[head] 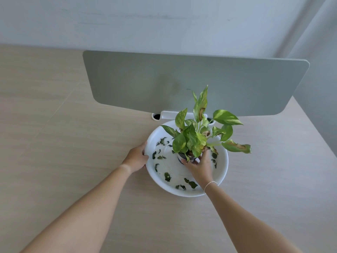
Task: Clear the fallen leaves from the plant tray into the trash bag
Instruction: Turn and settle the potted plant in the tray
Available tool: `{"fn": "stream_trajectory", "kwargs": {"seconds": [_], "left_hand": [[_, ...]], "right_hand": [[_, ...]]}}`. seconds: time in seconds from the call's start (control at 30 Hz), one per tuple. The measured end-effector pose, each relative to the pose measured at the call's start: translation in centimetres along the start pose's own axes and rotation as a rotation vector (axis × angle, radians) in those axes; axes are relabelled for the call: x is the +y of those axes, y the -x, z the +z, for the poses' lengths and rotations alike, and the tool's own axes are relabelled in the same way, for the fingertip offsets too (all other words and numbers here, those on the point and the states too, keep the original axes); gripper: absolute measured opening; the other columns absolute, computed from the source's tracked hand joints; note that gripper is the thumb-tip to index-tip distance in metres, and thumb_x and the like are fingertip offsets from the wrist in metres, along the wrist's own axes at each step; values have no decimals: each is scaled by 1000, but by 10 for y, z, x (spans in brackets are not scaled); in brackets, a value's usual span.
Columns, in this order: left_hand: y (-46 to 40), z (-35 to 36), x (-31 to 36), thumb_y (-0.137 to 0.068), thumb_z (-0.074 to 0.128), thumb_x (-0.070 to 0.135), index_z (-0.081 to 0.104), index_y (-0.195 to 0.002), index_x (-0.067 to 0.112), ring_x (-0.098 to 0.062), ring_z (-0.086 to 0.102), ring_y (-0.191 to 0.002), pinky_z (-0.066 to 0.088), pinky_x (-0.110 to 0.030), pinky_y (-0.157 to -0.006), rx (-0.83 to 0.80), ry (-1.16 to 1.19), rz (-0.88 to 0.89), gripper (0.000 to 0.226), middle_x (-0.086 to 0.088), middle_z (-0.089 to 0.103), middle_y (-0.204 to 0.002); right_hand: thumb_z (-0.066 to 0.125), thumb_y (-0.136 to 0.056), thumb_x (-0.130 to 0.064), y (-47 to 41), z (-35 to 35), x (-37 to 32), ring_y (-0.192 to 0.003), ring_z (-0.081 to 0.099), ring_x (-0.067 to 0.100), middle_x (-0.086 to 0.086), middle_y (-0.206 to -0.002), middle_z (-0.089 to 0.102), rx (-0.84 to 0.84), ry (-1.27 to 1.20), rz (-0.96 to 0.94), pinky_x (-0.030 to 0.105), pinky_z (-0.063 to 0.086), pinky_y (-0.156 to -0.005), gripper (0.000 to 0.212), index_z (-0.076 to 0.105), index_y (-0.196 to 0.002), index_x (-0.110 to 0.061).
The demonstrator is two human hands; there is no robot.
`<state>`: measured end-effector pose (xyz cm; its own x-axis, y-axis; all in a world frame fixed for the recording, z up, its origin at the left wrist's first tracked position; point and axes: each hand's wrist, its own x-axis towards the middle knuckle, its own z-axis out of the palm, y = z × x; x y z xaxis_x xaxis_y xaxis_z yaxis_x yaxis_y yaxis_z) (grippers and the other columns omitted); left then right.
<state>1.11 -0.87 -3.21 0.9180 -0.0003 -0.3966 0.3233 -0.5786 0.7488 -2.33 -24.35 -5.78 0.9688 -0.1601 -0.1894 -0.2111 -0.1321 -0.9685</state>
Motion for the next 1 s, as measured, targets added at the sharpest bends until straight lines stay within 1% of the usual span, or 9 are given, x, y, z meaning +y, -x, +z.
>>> {"fn": "stream_trajectory", "kwargs": {"seconds": [0.07, 0.27, 0.37, 0.53, 0.63, 0.77, 0.83, 0.93, 1.0], "left_hand": [[0, 0, 0, -85, 44, 2, 41, -139, 30, -15, 59, -60, 51, -19, -48, 1, 3, 4, 61, 4, 57, -72], [1, -1, 2, -86, 44, 1, 41, -140, 28, -12, 58, -59, 49, -14, -43, 7, 12, -1, 61, 5, 57, -71], [2, 0, 3, -86, 44, 1, 40, -140, 28, -13, 59, -59, 49, -16, -45, 4, 3, -3, 61, 4, 58, -72], [7, 0, 5, -85, 43, 3, 42, -139, 28, -11, 61, -63, 49, -13, -43, 1, 2, -4, 59, 6, 60, -74], [9, -1, 6, -85, 43, 6, 40, -139, 32, -13, 64, -67, 54, -18, -50, -5, -3, 0, 59, 4, 62, -76], [13, -3, 7, -84, 43, 11, 45, -131, 39, -26, 69, -78, 61, -39, -73, -1, -36, 9, 55, -8, 68, -88], [17, -4, 8, -83, 44, 10, 47, -130, 36, -25, 66, -87, 59, -38, -78, 9, -56, 17, 54, -5, 67, -95], [22, -4, 12, -83, 44, 11, 49, -130, 31, -25, 54, -114, 45, -32, -83, 27, -125, 35, 51, -5, 58, -120], [24, -4, 16, -83, 44, 11, 50, -127, 27, -28, 50, -116, 38, -29, -83, 52, -196, 40, 47, -11, 50, -125]], "right_hand": [[80, -64, -15, 0, 0, -1, -85, 68, 7, -16, -101, 66, -6, 11, -2, 26, 58, -81, 57, 46, -90, -52], [80, -65, -13, -1, 0, -7, -103, 65, 20, -5, -113, 64, -25, 18, -12, 39, 54, -94, 59, 45, -95, -51], [79, -66, -12, 0, 0, -8, -101, 67, 17, 0, -116, 63, -31, 28, -5, 39, 55, -93, 61, 45, -90, -56], [80, -65, -19, 2, -1, -13, -107, 63, 24, 1, -118, 62, -21, 79, -11, 48, 52, -95, 56, 43, -99, -43], [80, -67, -17, 4, -2, -15, -105, 64, 17, 4, -120, 61, -23, 104, -15, 41, 54, -94, 56, 42, -102, -42], [77, -72, -22, 5, -8, -16, -114, 56, 17, 4, -130, 54, -19, 178, -5, 39, 51, -98, 65, 42, -126, -23], [76, -73, -28, 4, -13, -16, -121, 50, 19, 3, -136, 48, -27, 239, 17, 35, 48, -99, 70, 39, -132, -18], [74, -75, -35, 4, -20, -17, -114, 51, 18, 2, -144, 39, -26, 343, 69, 24, 44, -87, 76, 36, -138, -13], [72, -77, -36, 4, -25, -19, -124, 49, 18, 3, -146, 39, -1, 389, 75, 23, 43, -91, 79, 33, -141, -11]]}}
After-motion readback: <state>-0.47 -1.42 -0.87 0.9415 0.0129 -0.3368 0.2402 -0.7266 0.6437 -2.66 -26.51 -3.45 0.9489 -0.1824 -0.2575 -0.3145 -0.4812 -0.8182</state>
